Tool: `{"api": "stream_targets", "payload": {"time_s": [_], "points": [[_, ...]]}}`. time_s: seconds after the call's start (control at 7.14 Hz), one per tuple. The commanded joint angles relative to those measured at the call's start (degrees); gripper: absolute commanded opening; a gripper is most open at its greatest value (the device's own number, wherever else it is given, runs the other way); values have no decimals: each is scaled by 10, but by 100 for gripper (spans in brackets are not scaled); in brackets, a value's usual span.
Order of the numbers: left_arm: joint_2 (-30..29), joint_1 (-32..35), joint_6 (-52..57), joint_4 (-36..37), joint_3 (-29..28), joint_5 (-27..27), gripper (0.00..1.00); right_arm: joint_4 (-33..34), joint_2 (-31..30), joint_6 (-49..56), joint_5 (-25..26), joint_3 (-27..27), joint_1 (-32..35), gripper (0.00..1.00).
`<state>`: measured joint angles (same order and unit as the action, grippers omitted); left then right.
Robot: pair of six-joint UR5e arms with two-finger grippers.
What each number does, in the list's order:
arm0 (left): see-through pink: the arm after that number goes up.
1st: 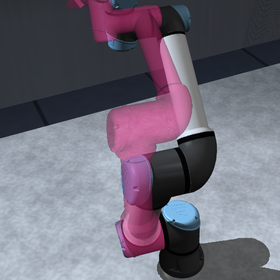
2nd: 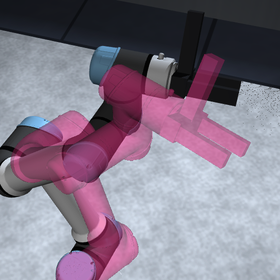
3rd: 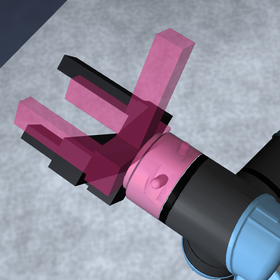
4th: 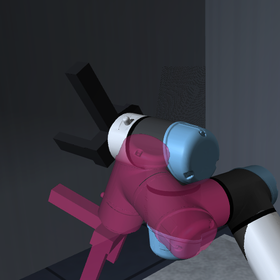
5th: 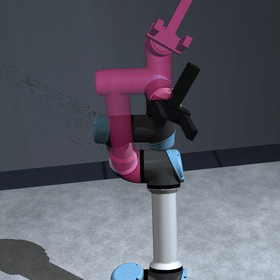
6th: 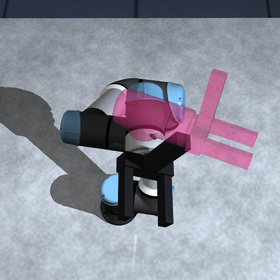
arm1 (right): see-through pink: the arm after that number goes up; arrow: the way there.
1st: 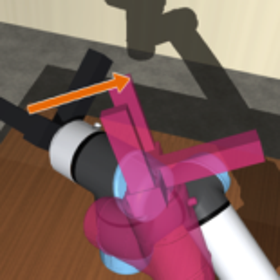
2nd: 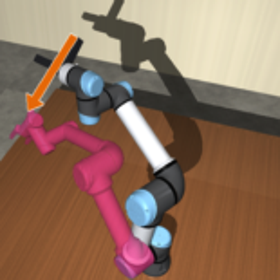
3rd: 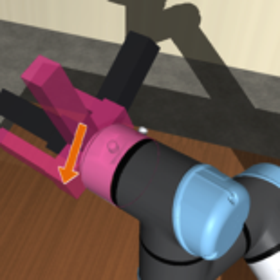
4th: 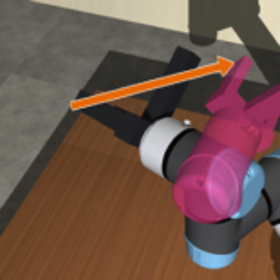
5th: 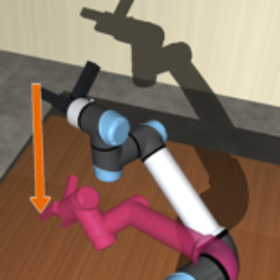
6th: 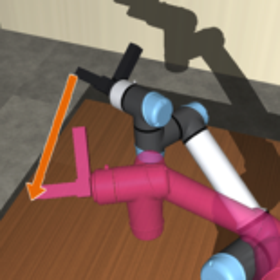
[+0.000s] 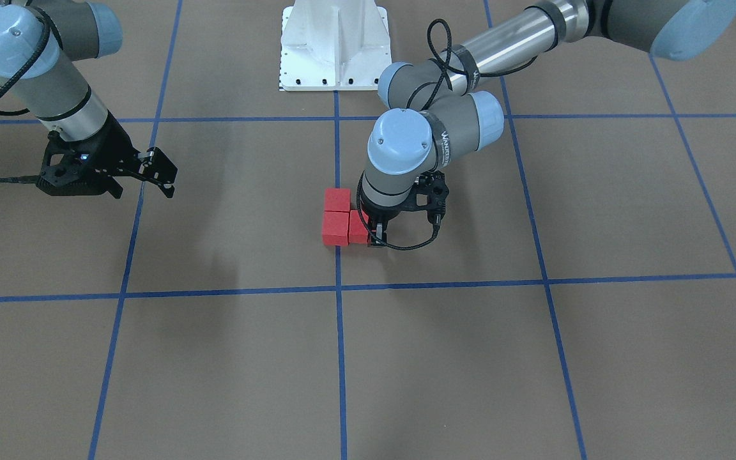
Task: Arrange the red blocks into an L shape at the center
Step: 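Lower the cube next to the pair and adjust its position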
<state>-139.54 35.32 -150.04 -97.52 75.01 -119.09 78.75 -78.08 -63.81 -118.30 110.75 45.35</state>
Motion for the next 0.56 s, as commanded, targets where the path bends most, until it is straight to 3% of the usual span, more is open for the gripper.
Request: {"api": "stream_targets", "payload": {"time_s": [0.0,0.14,0.28,0.42], "points": [[0,-1,0,0,0,0,0,0,0,0,0,0,0,100],[0,-1,0,0,0,0,0,0,0,0,0,0,0,100],[0,-1,0,0,0,0,10,0,0,0,0,0,0,100],[1,-1,-2,0,0,0,94,0,0,0,0,0,0,100]]}}
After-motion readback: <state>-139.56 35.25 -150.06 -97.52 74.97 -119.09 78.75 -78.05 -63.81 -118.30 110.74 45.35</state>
